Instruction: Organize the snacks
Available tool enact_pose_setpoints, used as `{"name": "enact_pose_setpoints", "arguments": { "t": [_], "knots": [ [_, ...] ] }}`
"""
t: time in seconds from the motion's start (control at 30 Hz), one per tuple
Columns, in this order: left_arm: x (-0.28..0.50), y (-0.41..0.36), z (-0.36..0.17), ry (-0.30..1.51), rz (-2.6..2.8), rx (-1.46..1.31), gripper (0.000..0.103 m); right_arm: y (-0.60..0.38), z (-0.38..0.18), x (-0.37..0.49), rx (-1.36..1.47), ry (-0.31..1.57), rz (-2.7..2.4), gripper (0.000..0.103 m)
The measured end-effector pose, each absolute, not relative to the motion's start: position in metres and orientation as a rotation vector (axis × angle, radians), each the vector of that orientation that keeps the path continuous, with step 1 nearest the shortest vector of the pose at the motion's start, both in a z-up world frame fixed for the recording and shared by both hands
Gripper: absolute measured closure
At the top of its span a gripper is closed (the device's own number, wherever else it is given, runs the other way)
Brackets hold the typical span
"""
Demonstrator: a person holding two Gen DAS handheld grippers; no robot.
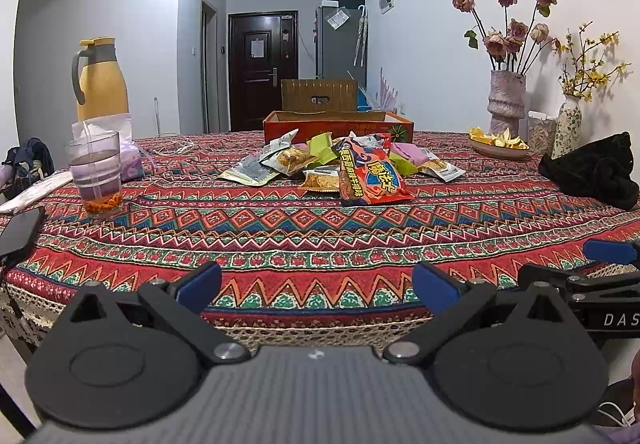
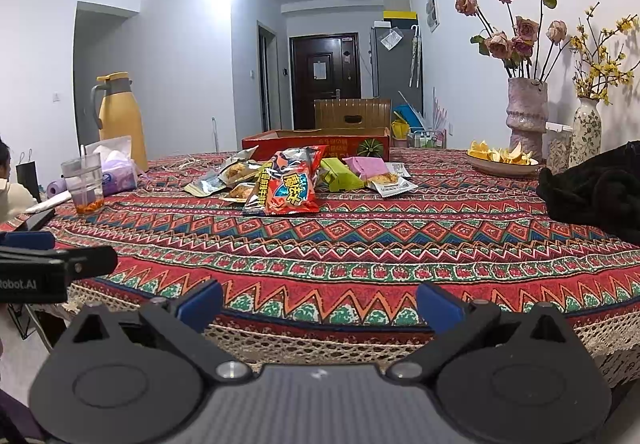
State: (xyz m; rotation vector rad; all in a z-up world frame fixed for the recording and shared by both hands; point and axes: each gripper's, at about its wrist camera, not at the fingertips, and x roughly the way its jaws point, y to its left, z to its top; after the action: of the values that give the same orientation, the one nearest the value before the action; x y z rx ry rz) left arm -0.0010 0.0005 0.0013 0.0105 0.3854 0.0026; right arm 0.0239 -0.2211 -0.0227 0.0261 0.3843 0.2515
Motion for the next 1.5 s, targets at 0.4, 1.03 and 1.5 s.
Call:
{"name": "enact_pose_setpoints", "arguments": {
  "t": [0.4,1.03,1.5],
  "knots": [
    [0.005,0.003,0.001,0.384,0.01,0.024,0.0,-0.223,-0.02,0.032,0.03,0.378,0.249,0.0],
    [0.057,0.013,0.003,0.428,0.027,0.02,0.0,-0.235,-0.016,0.093,0.088,0.393,0.189,0.0],
    [0.138,0.03,0.013,0.495,0.008,-0.041,0.0,-0.232,-0.005,0.169,0.066,0.457,0.171,0.0]
  ]
}}
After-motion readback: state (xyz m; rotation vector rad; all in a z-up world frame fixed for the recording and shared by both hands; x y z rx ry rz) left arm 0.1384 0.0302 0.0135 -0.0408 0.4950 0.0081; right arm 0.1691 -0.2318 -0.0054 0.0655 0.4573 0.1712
